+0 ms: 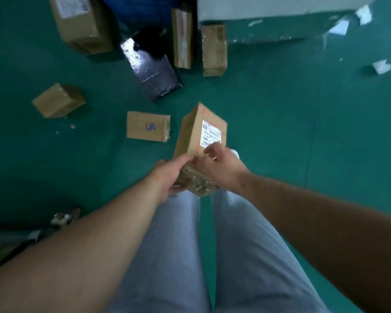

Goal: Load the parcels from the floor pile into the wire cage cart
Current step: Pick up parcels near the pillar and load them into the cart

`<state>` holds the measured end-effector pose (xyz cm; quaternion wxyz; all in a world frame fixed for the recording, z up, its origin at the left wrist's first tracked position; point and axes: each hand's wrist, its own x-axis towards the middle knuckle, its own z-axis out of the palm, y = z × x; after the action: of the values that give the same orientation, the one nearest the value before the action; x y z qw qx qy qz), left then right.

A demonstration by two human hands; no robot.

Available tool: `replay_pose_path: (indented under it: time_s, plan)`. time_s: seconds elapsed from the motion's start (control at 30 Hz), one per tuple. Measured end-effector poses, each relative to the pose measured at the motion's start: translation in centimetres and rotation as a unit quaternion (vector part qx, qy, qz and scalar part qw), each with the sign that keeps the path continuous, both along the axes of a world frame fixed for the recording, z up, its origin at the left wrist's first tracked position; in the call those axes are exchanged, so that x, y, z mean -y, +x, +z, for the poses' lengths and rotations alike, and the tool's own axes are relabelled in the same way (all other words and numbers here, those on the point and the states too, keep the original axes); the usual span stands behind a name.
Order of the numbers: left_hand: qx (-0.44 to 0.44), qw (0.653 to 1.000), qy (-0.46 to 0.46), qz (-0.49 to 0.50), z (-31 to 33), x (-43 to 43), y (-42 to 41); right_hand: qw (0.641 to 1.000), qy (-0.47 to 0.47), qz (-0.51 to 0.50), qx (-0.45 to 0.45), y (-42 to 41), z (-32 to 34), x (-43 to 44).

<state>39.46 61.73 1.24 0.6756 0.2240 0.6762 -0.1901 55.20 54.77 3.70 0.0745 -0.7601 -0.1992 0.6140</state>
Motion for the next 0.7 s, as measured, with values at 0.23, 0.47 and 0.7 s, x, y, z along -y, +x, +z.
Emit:
replay_pose_path:
  time_s: [0.23, 0.47, 0.7]
  plan:
    - [0.066, 0.991, 0.066, 0.1, 18.9, -1.7, -5.8, 0.988, 0.055, -0.126, 0.069, 5.1, 12.4, -2.1]
    - [0.092, 0.944, 0.109, 0.296, 32.2, 8.9, -11.8, 0.974, 0.001, -0.11, -0.196, 4.6, 23.6, -3.5]
    - [0.08, 0.735, 0.229, 0.634, 34.8, 21.1, -18.2, 0.976, 0.013, -0.016, -0.215, -5.8, 28.1, 0.6]
